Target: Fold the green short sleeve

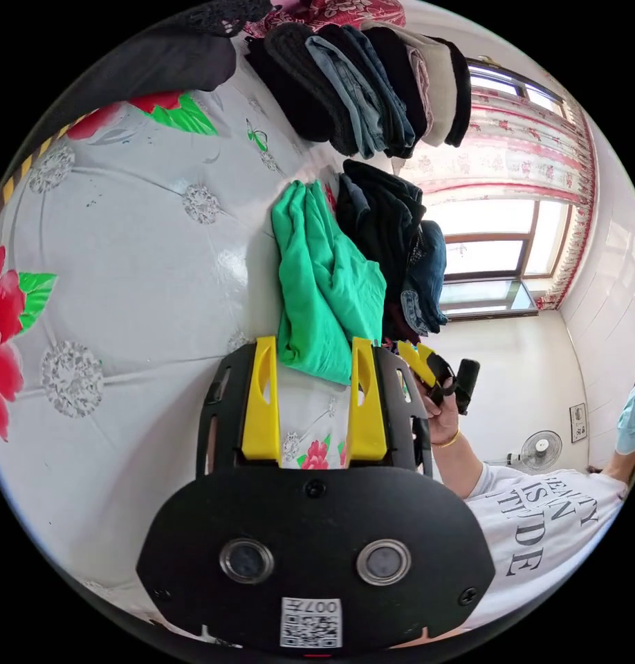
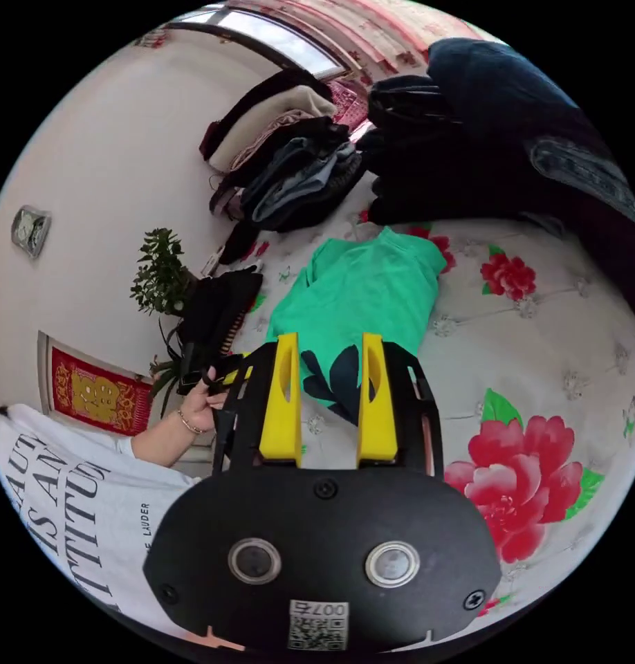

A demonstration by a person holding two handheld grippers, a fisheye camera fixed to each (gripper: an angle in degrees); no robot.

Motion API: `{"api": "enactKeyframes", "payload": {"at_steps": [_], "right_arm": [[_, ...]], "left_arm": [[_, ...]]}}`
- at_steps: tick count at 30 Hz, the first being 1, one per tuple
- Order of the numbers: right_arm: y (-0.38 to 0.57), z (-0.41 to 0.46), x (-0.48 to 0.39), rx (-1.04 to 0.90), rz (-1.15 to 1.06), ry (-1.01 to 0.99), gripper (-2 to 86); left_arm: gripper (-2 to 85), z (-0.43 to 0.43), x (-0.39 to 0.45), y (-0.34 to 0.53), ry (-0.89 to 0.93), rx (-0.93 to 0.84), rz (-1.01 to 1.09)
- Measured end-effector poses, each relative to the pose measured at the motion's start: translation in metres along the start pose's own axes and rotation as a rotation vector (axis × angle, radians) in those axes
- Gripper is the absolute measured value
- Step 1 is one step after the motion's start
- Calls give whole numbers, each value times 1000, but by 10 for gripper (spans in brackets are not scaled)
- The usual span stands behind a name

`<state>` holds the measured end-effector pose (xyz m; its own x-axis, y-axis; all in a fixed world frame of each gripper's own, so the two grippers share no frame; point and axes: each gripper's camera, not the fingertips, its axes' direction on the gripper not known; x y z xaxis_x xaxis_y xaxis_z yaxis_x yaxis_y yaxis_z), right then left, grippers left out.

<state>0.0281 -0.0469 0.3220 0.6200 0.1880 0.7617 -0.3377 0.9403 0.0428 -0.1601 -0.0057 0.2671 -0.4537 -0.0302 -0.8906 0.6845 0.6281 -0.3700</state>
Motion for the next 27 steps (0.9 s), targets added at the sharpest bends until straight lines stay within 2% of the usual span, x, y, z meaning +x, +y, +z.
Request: {"api": "enactKeyframes", "payload": {"at_steps": [2, 4, 7, 8, 10, 13, 16, 18, 22, 24, 27], "right_arm": [[-19, 48, -60, -111, -250, 72, 96], [-26, 89, -97, -176, -403, 122, 92], [-32, 160, -128, -315, -534, 180, 79], [-33, 186, -126, -389, -533, 223, 68], [-36, 200, -117, -401, -498, 278, 52], [-52, 157, -107, -268, -359, 74, 33], [-48, 107, -127, -176, -473, -41, 26], [-41, 104, -139, -223, -515, -106, 29], [-19, 147, -143, -385, -486, -1, 51], [-21, 135, -132, -342, -382, -56, 63], [-24, 74, -99, -142, -201, -101, 84]], "left_arm": [[131, 0, -3, 5, -19, 15, -10], [127, -1, -9, 8, -6, 29, -30], [119, -4, -21, 13, 13, 41, -57], [116, -5, -25, 15, 17, 41, -58], [110, -4, -30, 15, 14, 32, -55], [92, -3, -39, 14, 7, 16, -59], [79, -1, -52, 16, 18, 14, -62], [82, 0, -59, 18, 44, 23, -61], [130, -2, -79, 30, 192, 62, -60], [141, -5, -84, 39, 213, 62, -40], [159, -13, -93, 51, 232, 69, -23]]}}
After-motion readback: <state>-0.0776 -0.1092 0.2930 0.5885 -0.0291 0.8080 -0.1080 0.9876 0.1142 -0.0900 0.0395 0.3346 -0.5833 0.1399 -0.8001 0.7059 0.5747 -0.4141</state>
